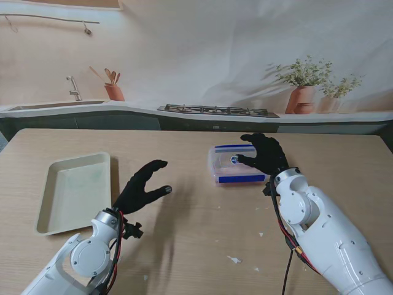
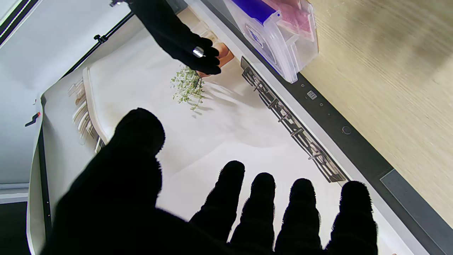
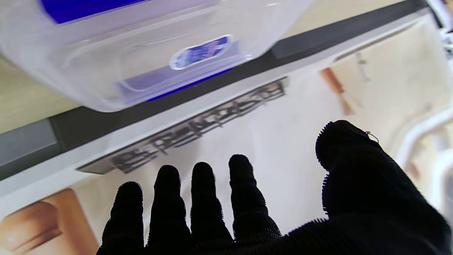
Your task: Separate the bacon slices onto the tray
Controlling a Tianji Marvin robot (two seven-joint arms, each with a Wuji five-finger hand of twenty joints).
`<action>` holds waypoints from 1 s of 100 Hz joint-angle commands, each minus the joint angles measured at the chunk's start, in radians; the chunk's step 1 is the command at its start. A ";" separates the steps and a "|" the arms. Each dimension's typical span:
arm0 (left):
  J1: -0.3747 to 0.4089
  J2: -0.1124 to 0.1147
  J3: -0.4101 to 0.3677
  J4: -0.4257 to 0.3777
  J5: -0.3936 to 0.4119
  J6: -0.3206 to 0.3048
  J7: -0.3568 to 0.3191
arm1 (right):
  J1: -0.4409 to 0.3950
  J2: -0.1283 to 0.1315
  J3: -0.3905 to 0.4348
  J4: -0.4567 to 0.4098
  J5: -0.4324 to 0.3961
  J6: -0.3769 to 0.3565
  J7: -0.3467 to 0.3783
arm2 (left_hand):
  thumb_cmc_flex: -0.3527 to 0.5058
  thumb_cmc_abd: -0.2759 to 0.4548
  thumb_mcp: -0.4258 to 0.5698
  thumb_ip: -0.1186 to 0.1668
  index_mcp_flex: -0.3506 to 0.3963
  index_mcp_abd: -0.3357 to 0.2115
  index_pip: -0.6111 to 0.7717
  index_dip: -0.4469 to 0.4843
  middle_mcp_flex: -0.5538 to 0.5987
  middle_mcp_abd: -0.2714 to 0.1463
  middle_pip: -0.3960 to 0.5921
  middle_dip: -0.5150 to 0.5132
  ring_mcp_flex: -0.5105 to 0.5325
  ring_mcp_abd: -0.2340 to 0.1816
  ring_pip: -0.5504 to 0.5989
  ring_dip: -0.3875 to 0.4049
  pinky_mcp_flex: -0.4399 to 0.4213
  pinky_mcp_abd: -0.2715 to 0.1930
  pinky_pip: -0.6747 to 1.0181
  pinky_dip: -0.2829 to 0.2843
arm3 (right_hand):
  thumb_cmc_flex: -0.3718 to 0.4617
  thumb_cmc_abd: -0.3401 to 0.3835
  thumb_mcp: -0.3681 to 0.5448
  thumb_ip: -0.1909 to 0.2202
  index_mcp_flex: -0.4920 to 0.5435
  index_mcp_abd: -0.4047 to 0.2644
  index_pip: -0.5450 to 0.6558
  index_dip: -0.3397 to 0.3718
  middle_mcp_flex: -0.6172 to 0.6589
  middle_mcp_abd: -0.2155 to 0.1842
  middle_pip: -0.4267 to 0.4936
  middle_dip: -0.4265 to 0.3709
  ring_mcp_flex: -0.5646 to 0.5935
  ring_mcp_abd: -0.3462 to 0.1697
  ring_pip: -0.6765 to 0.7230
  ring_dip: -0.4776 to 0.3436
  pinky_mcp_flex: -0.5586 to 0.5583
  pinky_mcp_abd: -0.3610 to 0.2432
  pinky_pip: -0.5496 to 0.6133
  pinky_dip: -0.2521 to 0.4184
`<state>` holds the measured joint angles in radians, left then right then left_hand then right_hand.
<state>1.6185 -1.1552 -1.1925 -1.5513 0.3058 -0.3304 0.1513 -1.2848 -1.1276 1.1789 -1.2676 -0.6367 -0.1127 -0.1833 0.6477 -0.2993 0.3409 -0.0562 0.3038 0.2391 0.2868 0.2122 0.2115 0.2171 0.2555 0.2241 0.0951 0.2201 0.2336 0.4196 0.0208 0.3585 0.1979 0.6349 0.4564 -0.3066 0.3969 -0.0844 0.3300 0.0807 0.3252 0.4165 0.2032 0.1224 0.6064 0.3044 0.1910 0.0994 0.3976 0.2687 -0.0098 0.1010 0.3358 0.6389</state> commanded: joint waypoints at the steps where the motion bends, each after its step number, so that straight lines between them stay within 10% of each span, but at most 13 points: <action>1: -0.002 -0.005 0.002 0.002 -0.001 0.007 -0.013 | 0.034 -0.010 -0.004 0.039 0.018 0.022 0.010 | -0.018 0.024 0.001 0.028 -0.002 -0.020 -0.011 -0.008 -0.014 -0.029 0.017 0.013 -0.018 -0.025 -0.021 -0.004 -0.006 -0.006 -0.016 0.015 | 0.014 0.045 -0.022 0.015 0.010 0.008 -0.008 0.013 -0.029 0.010 0.012 0.000 -0.033 -0.004 -0.002 0.006 -0.026 -0.038 0.008 0.022; 100: -0.008 -0.004 0.011 0.009 0.000 0.017 -0.016 | 0.294 -0.077 -0.238 0.416 0.174 0.174 -0.003 | -0.016 0.027 -0.003 0.029 -0.005 -0.022 -0.010 -0.007 -0.014 -0.029 0.018 0.014 -0.018 -0.025 -0.021 -0.003 -0.006 -0.006 -0.015 0.018 | 0.020 0.109 -0.113 0.018 -0.014 0.021 -0.060 0.018 -0.009 0.037 -0.021 -0.018 -0.025 0.002 -0.016 -0.004 -0.012 -0.048 0.003 0.027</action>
<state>1.6102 -1.1556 -1.1838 -1.5422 0.3056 -0.3177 0.1486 -0.9892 -1.1934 0.9454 -0.8514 -0.4664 0.0518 -0.2108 0.6477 -0.2993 0.3409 -0.0562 0.3038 0.2390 0.2868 0.2122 0.2114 0.2171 0.2621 0.2314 0.0951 0.2201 0.2336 0.4196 0.0206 0.3585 0.1979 0.6349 0.4565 -0.2338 0.3103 -0.0844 0.3288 0.0851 0.2808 0.4285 0.2027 0.1421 0.6070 0.2902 0.1796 0.0994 0.3838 0.2689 -0.0222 0.0872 0.3358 0.6466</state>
